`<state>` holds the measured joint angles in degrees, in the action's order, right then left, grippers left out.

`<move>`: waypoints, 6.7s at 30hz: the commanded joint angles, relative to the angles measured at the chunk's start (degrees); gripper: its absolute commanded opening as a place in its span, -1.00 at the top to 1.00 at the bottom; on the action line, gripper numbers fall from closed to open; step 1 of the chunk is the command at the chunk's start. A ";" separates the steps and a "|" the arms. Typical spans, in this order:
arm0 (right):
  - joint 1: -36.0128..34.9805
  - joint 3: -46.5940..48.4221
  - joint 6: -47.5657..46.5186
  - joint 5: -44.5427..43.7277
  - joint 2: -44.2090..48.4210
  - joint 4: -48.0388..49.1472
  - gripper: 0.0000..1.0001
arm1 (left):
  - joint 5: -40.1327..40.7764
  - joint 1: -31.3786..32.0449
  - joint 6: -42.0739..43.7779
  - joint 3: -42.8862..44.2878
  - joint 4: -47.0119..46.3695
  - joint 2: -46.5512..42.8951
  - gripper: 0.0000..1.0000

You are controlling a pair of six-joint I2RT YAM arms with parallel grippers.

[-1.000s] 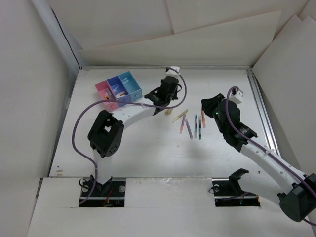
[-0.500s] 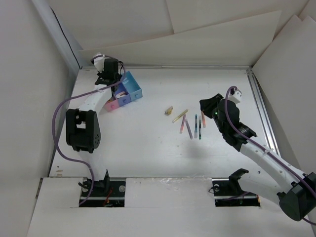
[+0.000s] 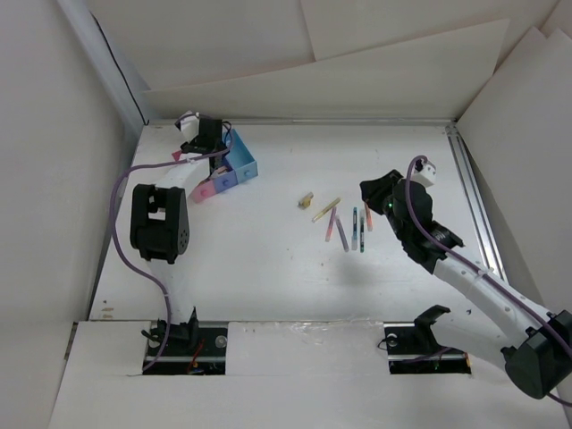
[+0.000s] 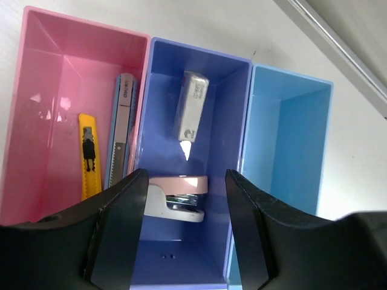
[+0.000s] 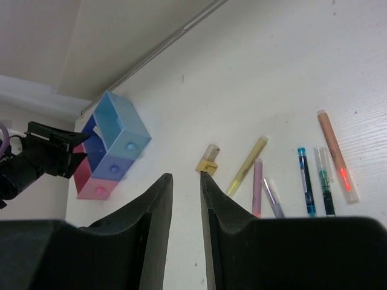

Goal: Sort the stationery into containers
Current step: Place the stationery in the storage box, then pick up the stationery from the center of the board, then place the stationery in the storage box, then pick up the stationery from the center of the board, then place the stationery in the storage box.

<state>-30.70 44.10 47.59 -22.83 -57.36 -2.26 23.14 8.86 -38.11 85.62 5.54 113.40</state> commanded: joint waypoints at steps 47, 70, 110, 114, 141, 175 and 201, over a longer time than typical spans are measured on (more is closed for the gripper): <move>0.38 0.64 -0.48 -0.73 -0.47 0.94 0.38 | 0.07 37.37 20.00 -6.96 -13.80 2.35 0.24; 0.38 0.64 -0.48 -0.73 -0.47 0.94 0.38 | 1.73 37.37 20.00 -5.91 -12.04 4.02 0.51; 0.38 0.64 -0.48 1.55 1.11 0.94 0.38 | 2.35 4.95 -1.00 -5.39 -2.82 -14.18 0.83; 0.38 0.64 -0.48 1.56 0.06 0.94 0.38 | 3.50 2.65 0.13 -2.92 -0.54 -9.62 0.83; 0.38 0.64 -0.48 1.56 2.17 1.47 0.61 | -12.94 26.63 15.87 -25.42 -21.19 -18.58 -0.21; 0.38 1.17 -1.54 2.79 0.41 1.47 0.32 | -5.91 33.06 29.23 -7.14 -14.15 5.16 0.55; -0.15 1.17 -1.54 4.37 -0.64 2.00 0.32 | -0.55 5.65 -2.06 -14.79 -11.44 -16.03 0.79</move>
<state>-30.72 44.10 46.72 -19.05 -58.13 -2.37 20.43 15.99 -35.79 70.59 -8.12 96.12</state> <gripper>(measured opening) 0.338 0.102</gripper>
